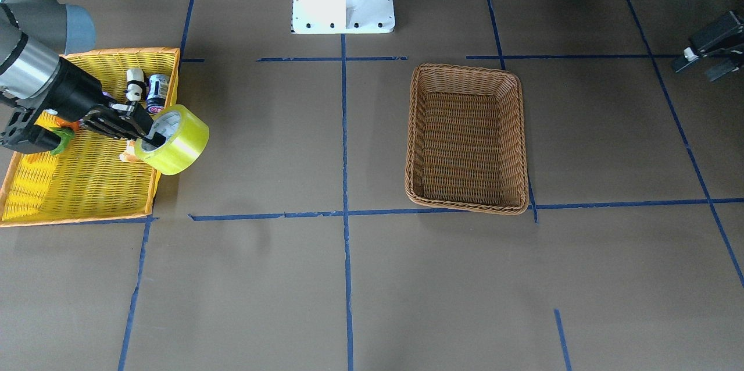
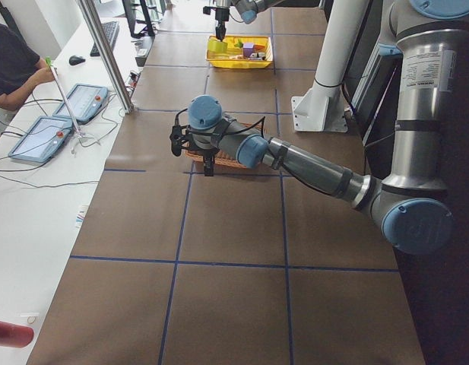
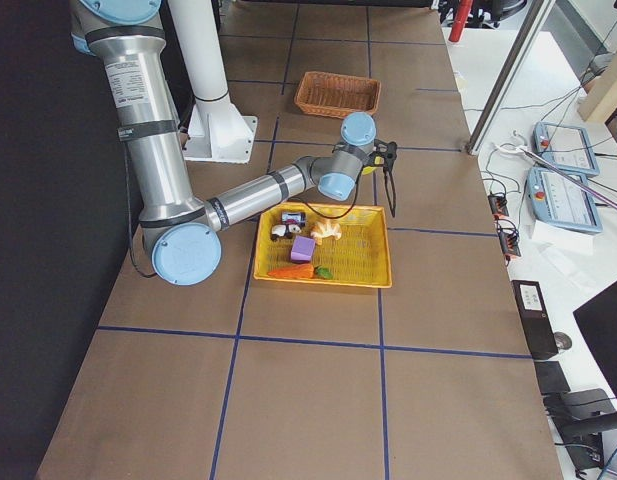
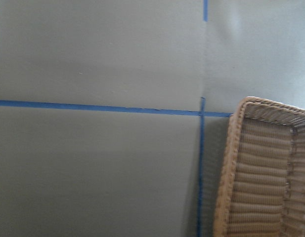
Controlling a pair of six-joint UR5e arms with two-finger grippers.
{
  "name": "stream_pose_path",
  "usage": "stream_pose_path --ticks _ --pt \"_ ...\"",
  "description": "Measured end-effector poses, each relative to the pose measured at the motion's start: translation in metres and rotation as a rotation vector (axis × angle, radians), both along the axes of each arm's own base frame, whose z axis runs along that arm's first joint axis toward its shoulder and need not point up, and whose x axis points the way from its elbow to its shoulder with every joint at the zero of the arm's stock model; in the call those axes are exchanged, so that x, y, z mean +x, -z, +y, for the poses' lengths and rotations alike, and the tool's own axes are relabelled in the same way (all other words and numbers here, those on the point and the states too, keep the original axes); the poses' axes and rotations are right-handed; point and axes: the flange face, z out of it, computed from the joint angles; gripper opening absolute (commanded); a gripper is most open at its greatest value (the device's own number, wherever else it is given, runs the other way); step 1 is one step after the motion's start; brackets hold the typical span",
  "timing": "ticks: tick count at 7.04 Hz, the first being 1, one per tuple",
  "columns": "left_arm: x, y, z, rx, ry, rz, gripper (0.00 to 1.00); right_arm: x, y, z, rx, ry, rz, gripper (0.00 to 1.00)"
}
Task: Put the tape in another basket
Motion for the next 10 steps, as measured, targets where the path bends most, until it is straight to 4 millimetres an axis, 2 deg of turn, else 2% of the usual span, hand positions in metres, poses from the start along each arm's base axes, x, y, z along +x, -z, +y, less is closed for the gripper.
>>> stream_pose_path --ticks 2,3,5,7,8,10 --pt "0.068 0.026 0.022 -0.062 0.067 0.093 1.0 -0.02 0.007 0.019 -0.015 0.005 -0.067 0.01" --pt "0.093 0.038 0.035 -0.096 0.087 0.157 1.0 -0.026 0.011 0.029 -0.027 0.008 -0.114 0.01" --pt "0.115 0.05 0.052 -0.151 0.106 0.296 1.0 -0.036 0.02 0.05 -0.037 0.015 -0.224 0.01" --pt "0.131 0.039 0.06 -0.167 0.077 0.448 1.0 -0.052 0.03 0.074 -0.032 0.012 -0.351 0.02" --pt "0.137 0.043 0.061 -0.192 0.058 0.522 1.0 -0.059 0.036 0.087 -0.037 0.011 -0.424 0.02" --pt "0.151 0.068 0.069 -0.252 0.062 0.691 1.0 -0.067 0.048 0.108 -0.038 0.016 -0.557 0.02"
